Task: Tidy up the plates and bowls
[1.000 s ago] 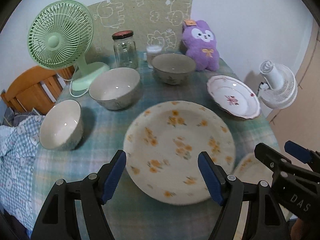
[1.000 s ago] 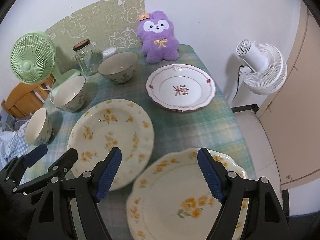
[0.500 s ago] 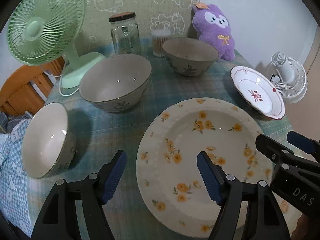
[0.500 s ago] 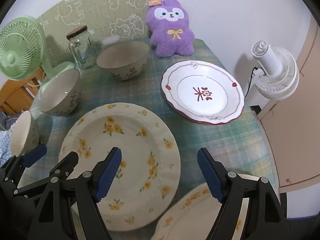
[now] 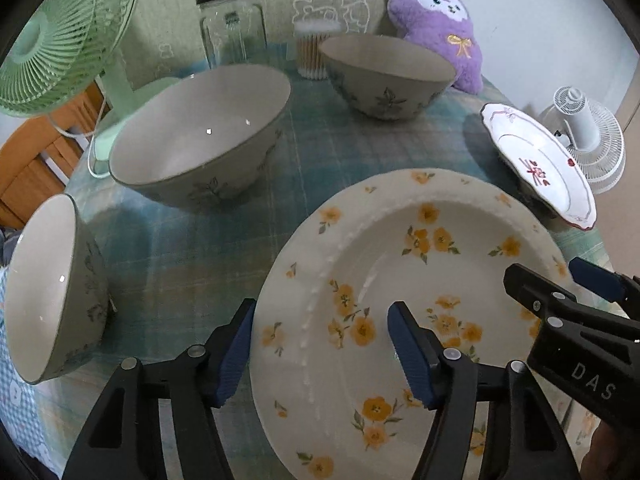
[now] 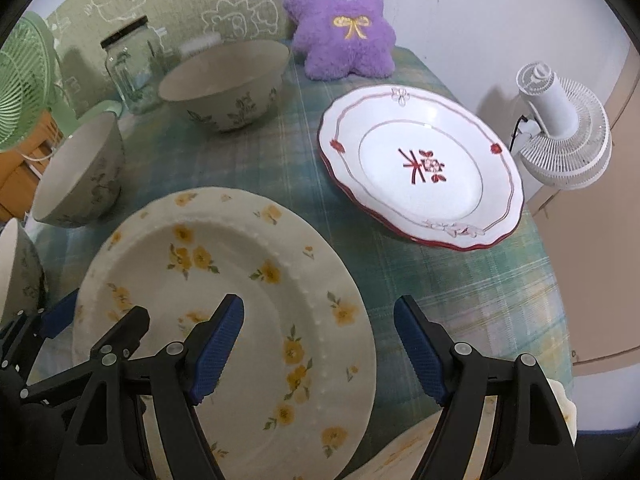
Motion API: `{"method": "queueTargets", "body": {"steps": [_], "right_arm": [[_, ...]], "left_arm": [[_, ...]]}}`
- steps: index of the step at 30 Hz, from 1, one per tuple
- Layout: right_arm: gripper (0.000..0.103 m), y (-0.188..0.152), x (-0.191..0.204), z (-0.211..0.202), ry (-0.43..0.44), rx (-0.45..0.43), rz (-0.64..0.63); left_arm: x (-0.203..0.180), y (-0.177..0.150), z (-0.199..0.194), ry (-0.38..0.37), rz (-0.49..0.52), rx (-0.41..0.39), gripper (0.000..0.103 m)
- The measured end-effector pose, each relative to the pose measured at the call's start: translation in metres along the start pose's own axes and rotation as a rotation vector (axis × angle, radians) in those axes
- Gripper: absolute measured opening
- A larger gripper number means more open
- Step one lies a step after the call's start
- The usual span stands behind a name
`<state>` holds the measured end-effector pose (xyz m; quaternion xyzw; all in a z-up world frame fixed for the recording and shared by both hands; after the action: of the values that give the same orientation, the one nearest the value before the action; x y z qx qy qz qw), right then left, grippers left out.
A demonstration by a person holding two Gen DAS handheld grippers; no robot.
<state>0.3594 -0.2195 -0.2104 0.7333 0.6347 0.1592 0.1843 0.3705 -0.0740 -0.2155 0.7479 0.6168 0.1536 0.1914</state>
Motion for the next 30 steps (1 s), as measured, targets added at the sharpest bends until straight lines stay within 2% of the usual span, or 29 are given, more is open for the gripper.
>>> {"method": "queueTargets", "body": {"steps": [2,7,14,22,30], "right_arm": [[0.073,-0.003,-0.001,0.007,0.001,0.018,-0.002],[0.067,-0.008,0.005,0.013,0.04,0.043,0.012],[0.066,-0.008,0.009,0.011,0.012,0.049,0.008],[0.066,-0.01,0.011,-0.002,0.017,0.053,0.018],[0.066,-0.009,0.004,-0.032,0.012,0.021,0.027]], "left_arm": [[0.002,0.0,0.001,-0.01,-0.013,0.0,0.065],[0.002,-0.002,0.002,-0.014,-0.018,-0.004,0.065],[0.007,0.0,0.002,-0.018,-0.036,0.026,0.063],[0.01,0.001,-0.017,-0.002,-0.014,-0.005,0.062],[0.001,0.004,-0.046,-0.005,-0.008,-0.046,0.062]]}}
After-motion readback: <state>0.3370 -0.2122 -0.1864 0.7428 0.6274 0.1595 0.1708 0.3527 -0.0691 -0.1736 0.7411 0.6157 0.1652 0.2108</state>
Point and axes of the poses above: each gripper's, at about its wrist camera, not at the fingertips, and z roughly the way its jaws point, x to its left, y to its top, the point moved 9 cm from there along z, roughly the way its jaws point, and after that the axes turned 2 degrees about -x, right-handed, at the moved point
